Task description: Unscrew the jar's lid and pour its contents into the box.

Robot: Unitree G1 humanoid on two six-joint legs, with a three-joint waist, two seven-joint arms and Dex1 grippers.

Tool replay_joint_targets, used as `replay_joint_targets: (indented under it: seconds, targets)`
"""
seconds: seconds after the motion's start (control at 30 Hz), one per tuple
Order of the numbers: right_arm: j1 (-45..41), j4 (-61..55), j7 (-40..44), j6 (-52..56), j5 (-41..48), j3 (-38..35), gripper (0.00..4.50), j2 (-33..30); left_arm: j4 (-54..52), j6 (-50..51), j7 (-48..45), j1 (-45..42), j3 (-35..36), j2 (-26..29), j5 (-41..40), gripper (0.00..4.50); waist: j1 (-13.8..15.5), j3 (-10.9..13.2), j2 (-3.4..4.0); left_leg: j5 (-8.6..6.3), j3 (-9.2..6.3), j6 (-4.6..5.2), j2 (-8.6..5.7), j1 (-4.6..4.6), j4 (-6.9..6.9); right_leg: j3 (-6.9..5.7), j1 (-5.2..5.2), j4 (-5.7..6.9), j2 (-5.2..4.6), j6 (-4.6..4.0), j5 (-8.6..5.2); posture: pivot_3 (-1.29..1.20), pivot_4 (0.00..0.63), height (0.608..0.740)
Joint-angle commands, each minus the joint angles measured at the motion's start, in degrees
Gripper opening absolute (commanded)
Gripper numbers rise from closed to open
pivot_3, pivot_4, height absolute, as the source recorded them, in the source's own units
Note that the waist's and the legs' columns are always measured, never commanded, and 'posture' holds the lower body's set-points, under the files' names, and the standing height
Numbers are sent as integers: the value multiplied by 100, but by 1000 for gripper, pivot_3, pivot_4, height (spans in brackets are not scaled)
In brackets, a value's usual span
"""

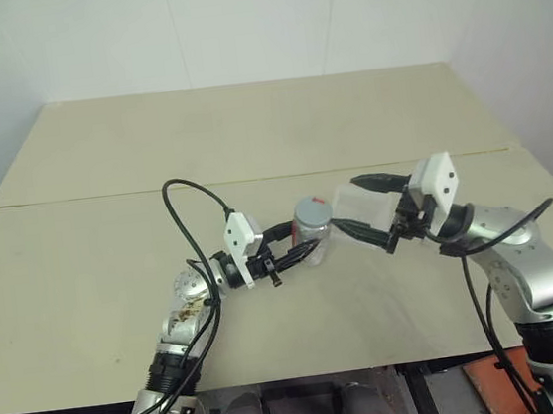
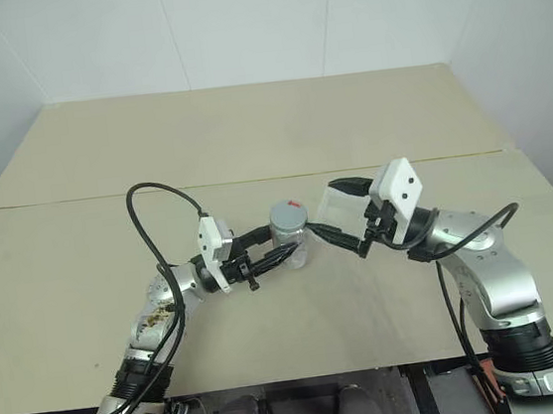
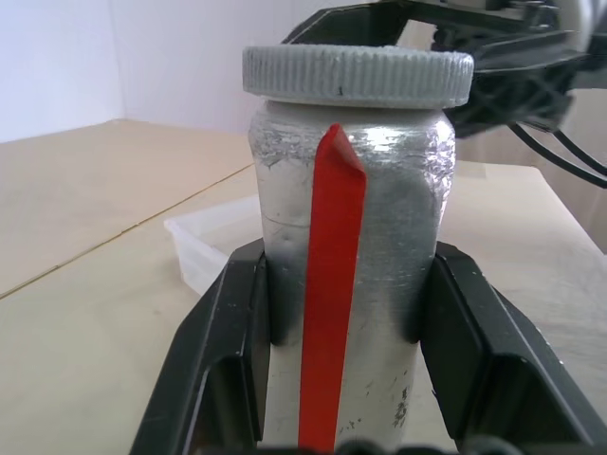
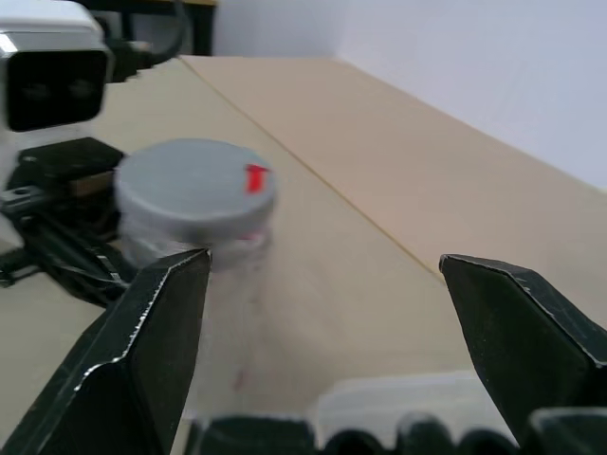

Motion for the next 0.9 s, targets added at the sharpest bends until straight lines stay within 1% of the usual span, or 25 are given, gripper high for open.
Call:
replay_joint_targets:
  seconds: [0.03, 0.27, 0.43, 0.6, 0.9]
  targets:
    - [80, -167, 16, 1, 78, -233, 4449, -98, -158, -113, -52, -50, -4, -15, -71, 1857, 0, 0, 0, 0, 0, 0, 0, 0, 0, 0, 0, 0, 0, 0, 0, 0, 150, 740]
    - [395, -546, 410, 61, 366, -307, 4449, -358, -146, -128, -61, -52, -9, -14, -61, 1857, 3, 0, 0, 0, -1, 0, 0, 0, 0, 0, 0, 0, -1, 0, 0, 0, 150, 740]
    - [473, -830, 691, 72, 556, -173, 4449, -421, -129, -139, -61, -63, -29, -33, -44, 1857, -2, 0, 0, 0, -2, 0, 0, 1, 0, 1, 1, 0, 0, 0, 0, 0, 150, 740]
    - [47, -733, 330, 170, 329, 181, 4449, -82, -112, -162, -42, -81, -55, -55, -15, 1857, -18, 0, 0, 0, -2, 0, 1, 4, 0, 3, 1, 3, 1, 0, 0, 0, 150, 740]
    - [-513, -430, 171, 125, 79, 528, 4449, 365, -145, -164, 0, -65, -92, -92, 8, 1857, 6, 0, 0, 0, -2, 0, -1, -1, 1, 0, 0, 0, 0, 0, 0, 0, 150, 740]
